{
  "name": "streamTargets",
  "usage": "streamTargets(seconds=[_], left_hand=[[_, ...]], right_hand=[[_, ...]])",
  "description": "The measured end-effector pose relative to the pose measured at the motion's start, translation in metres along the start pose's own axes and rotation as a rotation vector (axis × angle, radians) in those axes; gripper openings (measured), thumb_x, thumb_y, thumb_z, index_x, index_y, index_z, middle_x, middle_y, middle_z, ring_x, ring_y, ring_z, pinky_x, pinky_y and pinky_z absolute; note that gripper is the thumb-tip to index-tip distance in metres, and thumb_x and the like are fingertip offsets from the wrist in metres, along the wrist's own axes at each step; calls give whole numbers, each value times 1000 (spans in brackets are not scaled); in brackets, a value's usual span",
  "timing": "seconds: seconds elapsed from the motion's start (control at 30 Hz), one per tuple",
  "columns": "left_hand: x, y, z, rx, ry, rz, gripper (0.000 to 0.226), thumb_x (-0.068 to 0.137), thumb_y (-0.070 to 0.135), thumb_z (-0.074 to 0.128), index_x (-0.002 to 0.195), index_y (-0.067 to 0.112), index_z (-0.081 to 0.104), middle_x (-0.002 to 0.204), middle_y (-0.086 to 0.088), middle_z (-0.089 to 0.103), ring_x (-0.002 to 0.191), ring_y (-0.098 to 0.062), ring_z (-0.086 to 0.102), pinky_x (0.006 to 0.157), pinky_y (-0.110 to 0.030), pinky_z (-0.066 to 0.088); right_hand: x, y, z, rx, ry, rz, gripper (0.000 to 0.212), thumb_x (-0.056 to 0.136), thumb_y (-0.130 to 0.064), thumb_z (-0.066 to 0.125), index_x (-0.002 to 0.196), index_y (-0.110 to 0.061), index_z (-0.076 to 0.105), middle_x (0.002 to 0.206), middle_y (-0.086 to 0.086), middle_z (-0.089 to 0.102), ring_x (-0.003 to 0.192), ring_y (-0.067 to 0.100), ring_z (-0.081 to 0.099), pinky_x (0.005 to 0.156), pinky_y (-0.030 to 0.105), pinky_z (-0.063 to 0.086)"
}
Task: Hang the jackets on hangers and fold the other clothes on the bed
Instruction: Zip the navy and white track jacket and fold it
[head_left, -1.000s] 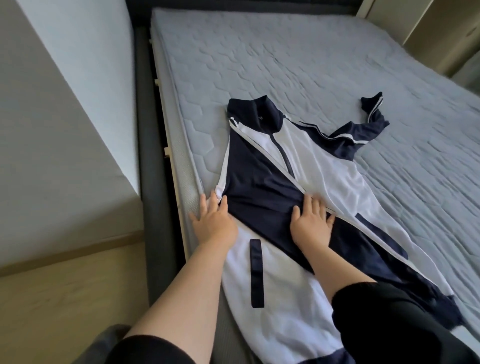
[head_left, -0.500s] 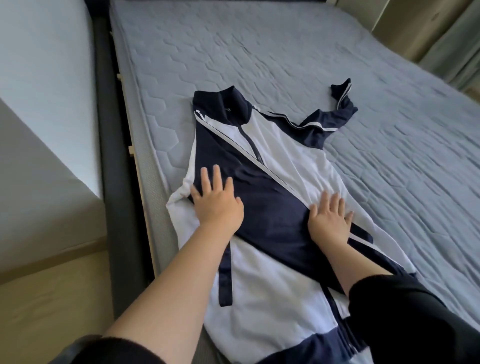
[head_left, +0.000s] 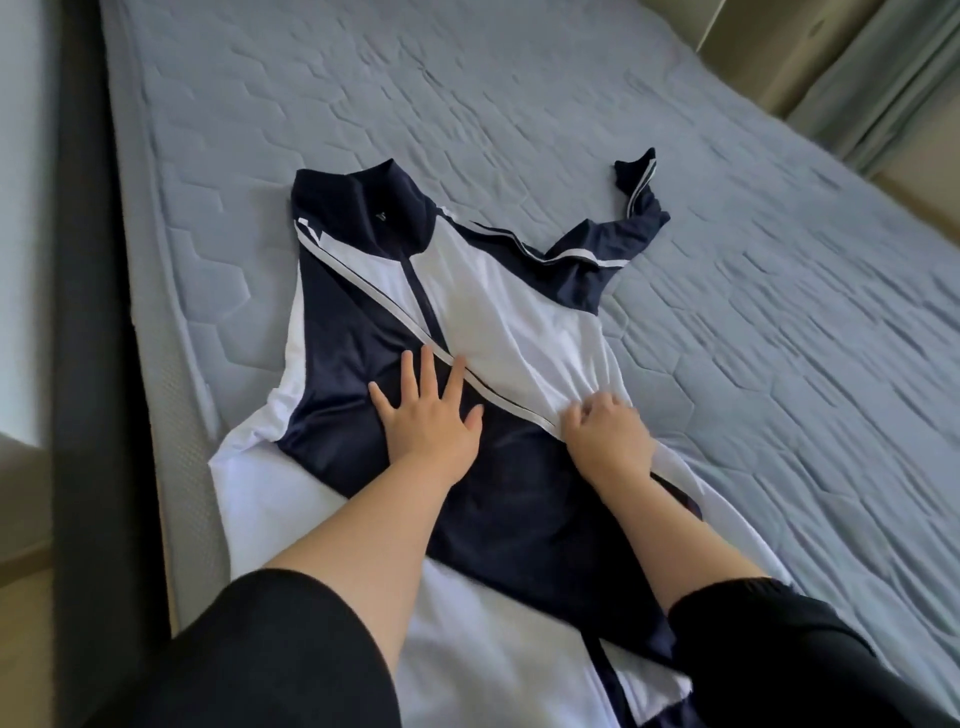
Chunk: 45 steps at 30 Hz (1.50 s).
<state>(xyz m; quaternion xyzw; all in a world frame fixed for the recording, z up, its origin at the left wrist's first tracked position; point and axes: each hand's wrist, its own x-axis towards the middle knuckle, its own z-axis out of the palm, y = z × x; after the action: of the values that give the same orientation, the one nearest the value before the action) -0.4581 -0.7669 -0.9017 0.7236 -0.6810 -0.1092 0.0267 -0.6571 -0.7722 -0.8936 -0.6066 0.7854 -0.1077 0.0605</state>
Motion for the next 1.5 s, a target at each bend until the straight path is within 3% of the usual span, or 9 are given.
streamTargets(seconds=[0.3,0.43,0.7,0.83,0.93,1.07,1.17,1.27,1.5], left_hand=[[5,-6,22,-30,137,30,66,92,55,18,150,36,-6,160,-5,-9,146,-28,-11,110,-64,-2],[6,-5,23,-5,160,28,67,89,55,13,150,35,-6,160,-6,-7,146,-29,-9,110,-64,-1],[7,-6,22,-27,146,31,66,89,55,14,151,35,-1,160,-6,-5,146,-28,-9,110,-63,-5],[6,-7,20,-39,146,50,65,92,53,23,151,34,6,160,-7,1,147,-28,-4,110,-64,-2],[6,-10,17,-83,102,72,64,94,51,29,152,34,7,161,-6,2,147,-27,-4,110,-64,-1],[13,-19,6,-209,-23,99,64,96,44,38,152,30,9,161,-2,-1,146,-21,-10,112,-60,-4],[12,-30,-3,-381,-81,100,72,95,28,45,153,20,3,161,4,-3,146,-12,-12,114,-49,-10],[4,-37,-8,-344,-111,152,71,98,24,41,152,18,-5,160,5,-10,145,-10,-14,116,-39,-9],[-29,-44,-7,-75,-225,217,64,100,43,22,152,22,-9,159,3,-14,145,-12,-17,116,-38,-9]], right_hand=[[127,-47,-34,872,5,274,24,86,-9,39,63,-15,41,60,5,42,55,18,38,48,25,31],[164,-70,-44,1621,-151,576,21,97,-18,41,98,0,53,96,17,55,83,28,61,80,32,53],[174,-92,-57,1797,-142,702,36,87,-32,55,116,-12,61,119,5,48,106,27,48,83,33,44],[130,-107,-70,1676,-81,495,14,91,-23,53,102,-17,59,95,-4,57,86,14,55,75,25,45],[61,-113,-68,1251,-19,63,29,91,-18,52,118,-18,63,112,-5,58,101,9,55,91,22,43],[-6,-96,-57,665,54,-287,24,85,-27,48,81,-15,68,60,-5,57,61,17,52,62,31,44],[3,-76,-55,484,252,-287,41,79,1,50,115,-13,64,99,0,62,91,22,54,74,23,36],[25,-66,-45,133,63,-329,76,73,7,51,144,-13,37,143,15,35,123,34,37,98,34,32],[66,-97,-40,184,-253,-383,72,76,-7,57,144,-24,39,151,7,32,140,32,23,115,43,20]])
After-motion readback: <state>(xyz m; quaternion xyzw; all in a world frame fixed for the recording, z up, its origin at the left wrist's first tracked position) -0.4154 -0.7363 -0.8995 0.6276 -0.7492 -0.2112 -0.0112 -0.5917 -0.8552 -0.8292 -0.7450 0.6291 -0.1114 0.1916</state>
